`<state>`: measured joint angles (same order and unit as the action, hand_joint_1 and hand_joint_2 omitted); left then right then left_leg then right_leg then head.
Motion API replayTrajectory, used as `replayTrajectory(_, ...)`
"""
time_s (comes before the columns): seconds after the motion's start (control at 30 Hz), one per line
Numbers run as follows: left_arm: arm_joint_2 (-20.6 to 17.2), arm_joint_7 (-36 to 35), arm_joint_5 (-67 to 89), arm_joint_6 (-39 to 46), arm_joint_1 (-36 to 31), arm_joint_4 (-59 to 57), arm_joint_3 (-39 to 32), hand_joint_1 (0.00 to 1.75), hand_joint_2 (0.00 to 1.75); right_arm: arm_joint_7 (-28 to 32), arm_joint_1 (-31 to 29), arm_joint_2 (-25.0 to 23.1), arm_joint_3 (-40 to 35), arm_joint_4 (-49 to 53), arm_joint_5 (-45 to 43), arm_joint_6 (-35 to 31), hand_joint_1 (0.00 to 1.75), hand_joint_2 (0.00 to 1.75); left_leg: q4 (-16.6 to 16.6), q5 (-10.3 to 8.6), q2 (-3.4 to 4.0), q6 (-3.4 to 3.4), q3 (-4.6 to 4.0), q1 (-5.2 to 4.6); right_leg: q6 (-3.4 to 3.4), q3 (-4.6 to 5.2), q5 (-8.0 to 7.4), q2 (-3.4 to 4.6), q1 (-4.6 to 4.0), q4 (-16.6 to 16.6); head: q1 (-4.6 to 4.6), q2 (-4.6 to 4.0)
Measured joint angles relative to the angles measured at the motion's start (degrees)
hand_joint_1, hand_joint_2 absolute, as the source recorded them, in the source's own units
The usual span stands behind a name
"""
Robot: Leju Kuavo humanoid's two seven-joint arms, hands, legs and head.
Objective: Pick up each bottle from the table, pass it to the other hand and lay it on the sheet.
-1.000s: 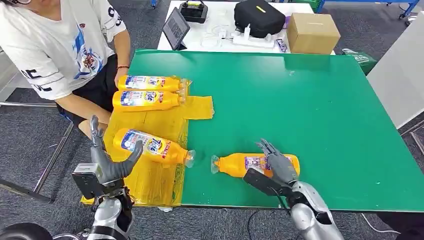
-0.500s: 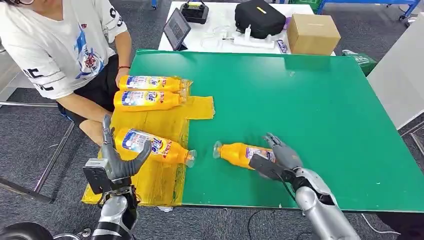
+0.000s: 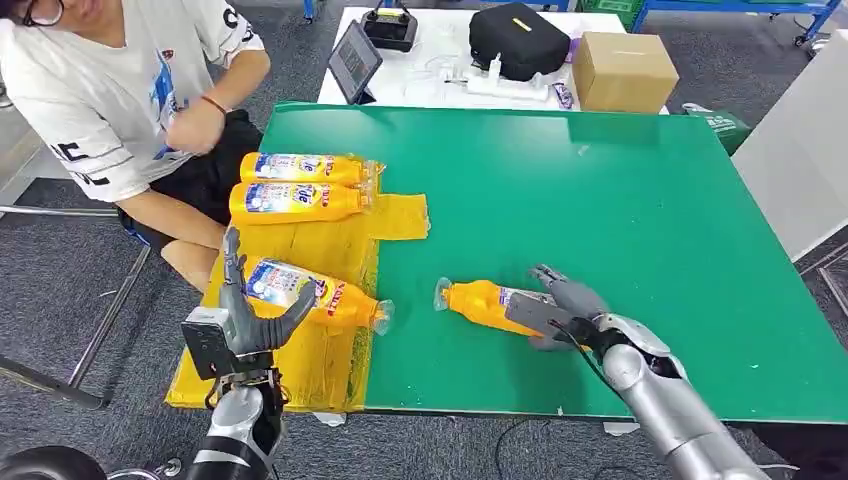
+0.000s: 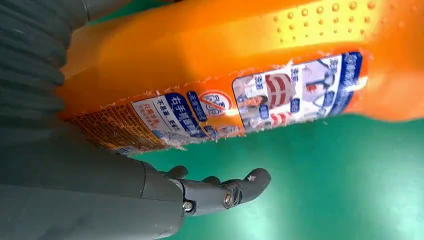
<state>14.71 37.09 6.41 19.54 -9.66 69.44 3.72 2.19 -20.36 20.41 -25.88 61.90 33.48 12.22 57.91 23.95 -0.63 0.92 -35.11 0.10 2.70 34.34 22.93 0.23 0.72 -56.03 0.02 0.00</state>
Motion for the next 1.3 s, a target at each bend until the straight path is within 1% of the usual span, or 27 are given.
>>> replayTrajectory(0.03, 0.00, -0.02, -0.24, -0.02, -0.13, -0.24, 0.02, 0.00, 1.75, -0.04, -0.21, 0.48, -0.31, -0.15, -0.55, 0.52, 1.36, 1.75, 0.00, 0.00, -0.01, 0.00, 0.05, 0.00, 0.00, -0.04, 0.00, 0.00, 0.00, 0.03, 0.00, 0.00)
replayTrajectory(0.1, 0.00, -0.09, -0.46, -0.13, -0.38, -0.70, 0.04, 0.00, 1.75, -0.15, -0.60, 1.56, -1.16, -0.31, -1.75, 1.40, 1.61, 1.75, 0.00, 0.00, -0.02, 0.01, 0.11, 0.00, 0.01, -0.16, 0.00, -0.01, 0.00, 0.06, 0.02, 0.00)
replayTrajectory(0.13, 0.00, -0.15, -0.53, -0.31, -0.51, -0.92, 0.07, 0.00, 1.75, -0.30, -0.75, 2.02, -1.53, -0.33, -2.07, 1.77, 1.68, 1.75, 0.00, 0.00, -0.03, 0.01, 0.13, 0.00, 0.01, -0.17, -0.01, -0.01, 0.00, 0.07, 0.02, 0.00)
replayTrajectory(0.27, 0.00, -0.22, -0.92, -0.44, -0.91, -1.77, 0.22, 0.00, 1.75, -0.37, -1.02, 3.44, -2.58, -0.59, -3.82, 2.31, 1.75, 1.75, 0.00, 0.01, -0.01, 0.03, 0.14, 0.00, 0.03, -0.20, -0.02, -0.01, 0.00, 0.08, 0.02, 0.00)
replayTrajectory(0.57, 0.00, -0.33, -1.05, -0.70, -1.12, -2.21, 0.37, 0.00, 1.75, -0.39, -1.04, 4.27, -3.04, -0.59, -4.87, 2.31, 1.75, 1.75, 0.00, 0.03, -0.03, 0.05, 0.13, 0.00, 0.03, -0.20, -0.02, -0.01, 0.00, 0.08, 0.02, 0.00)
replayTrajectory(0.63, 0.00, -0.41, -1.49, -1.01, -1.45, -2.86, 0.42, 0.00, 1.75, -0.39, -0.97, 5.62, -3.87, -0.22, -6.07, 2.40, 1.75, 1.75, 0.00, 0.05, -0.02, 0.07, 0.14, 0.00, 0.03, -0.19, -0.01, -0.01, -0.01, 0.08, -0.02, 0.00)
replayTrajectory(0.67, 0.00, -0.41, -1.57, -0.83, -1.46, -3.17, 0.44, 0.00, 1.75, 0.42, 0.20, 5.67, -4.00, 0.92, -6.62, -1.65, 1.75, 1.75, 0.00, 0.07, 0.00, 0.09, 0.11, 0.02, 0.03, -0.21, -0.01, 0.00, -0.03, 0.07, 0.00, 0.00)
replayTrajectory(0.73, 0.00, -0.41, -1.57, -0.76, -1.42, -3.17, 0.44, 0.00, 1.75, 0.77, 1.50, 4.50, -3.45, 1.86, -5.46, -6.15, 1.75, 1.75, 0.00, 0.09, 0.05, 0.10, 0.11, 0.03, 0.03, -0.20, -0.01, 0.01, -0.06, 0.08, 0.02, 0.00)
replayTrajectory(0.87, 0.00, -0.41, -1.57, -0.76, -1.36, -3.17, 0.44, 0.00, 1.75, 0.74, 2.30, 3.33, -2.95, 2.54, -4.74, -7.35, 1.75, 1.75, 0.00, 0.14, 0.14, 0.11, 0.14, 0.03, 0.02, -0.16, -0.02, 0.12, -0.05, 0.08, 0.02, 0.00)
replayTrajectory(0.93, 0.00, -0.44, -1.55, -0.53, -1.30, -3.17, 0.44, 0.00, 1.75, 1.98, 2.72, 2.72, -2.32, 2.88, -4.66, -9.91, 1.75, 1.75, 0.00, 0.12, 0.14, 0.12, 0.12, 0.03, 0.03, -0.20, -0.03, 0.11, -0.06, 0.07, 0.02, 0.00)
replayTrajectory(1.03, 0.04, -0.59, -1.55, -0.59, -0.31, -2.32, 0.42, 0.00, 1.75, 9.37, 6.15, -2.00, 1.19, 5.65, -0.93, -22.83, 1.75, 1.75, -0.01, 0.09, 0.14, 0.11, -0.08, 0.05, 0.04, -0.06, -0.06, 0.12, -0.07, -0.02, 0.07, 0.00)
replayTrajectory(1.07, 0.09, -0.79, -1.55, -0.92, 0.18, -1.73, 0.44, 0.00, 1.75, 13.04, 7.71, -5.41, 3.17, 8.51, 0.47, -29.51, 1.75, 1.75, -0.01, 0.07, 0.21, 0.08, -0.24, 0.04, 0.02, 0.26, -0.08, 0.27, -0.06, -0.12, -0.04, 0.00)
replayTrajectory(1.1, 0.22, -0.98, -1.57, -1.22, 0.42, -1.32, 0.59, 0.00, 1.75, 15.96, 8.61, -8.43, 4.73, 11.72, 0.92, -34.86, 1.75, 1.75, 0.00, 0.05, 0.33, 0.05, -0.32, 0.04, 0.02, 0.43, -0.08, 0.33, -0.06, -0.13, -0.07, 0.00)
replayTrajectory(1.13, 0.39, -1.25, -1.77, -1.53, 0.52, -1.07, 0.96, 0.00, 1.75, 17.89, 9.25, -10.85, 5.73, 14.35, 1.14, -38.38, 1.75, 1.75, 0.00, 0.01, 0.32, -0.01, -0.35, 0.04, 0.01, 0.51, -0.06, 0.35, -0.07, -0.14, -0.11, 0.00)
replayTrajectory(1.2, 0.68, -2.12, -3.21, -2.55, 0.56, -0.70, 1.70, 0.00, 1.75, 21.32, 10.11, -14.48, 7.84, 19.55, 0.97, -44.14, 1.75, 1.75, 0.00, -0.04, 0.00, -0.06, -0.43, 0.15, -0.02, 0.51, 0.01, 0.19, -0.15, -0.15, 0.02, 0.00)
replayTrajectory(1.3, 0.70, -4.41, -6.64, -5.78, 0.51, -0.59, 2.80, 0.00, 1.75, 26.24, 11.73, -18.52, 10.96, 25.32, 0.03, -50.44, 1.73, 1.75, -0.01, -0.02, 0.00, -0.07, -0.56, 0.16, -0.03, 0.56, 0.02, 0.11, -0.14, -0.16, -0.02, 0.00)
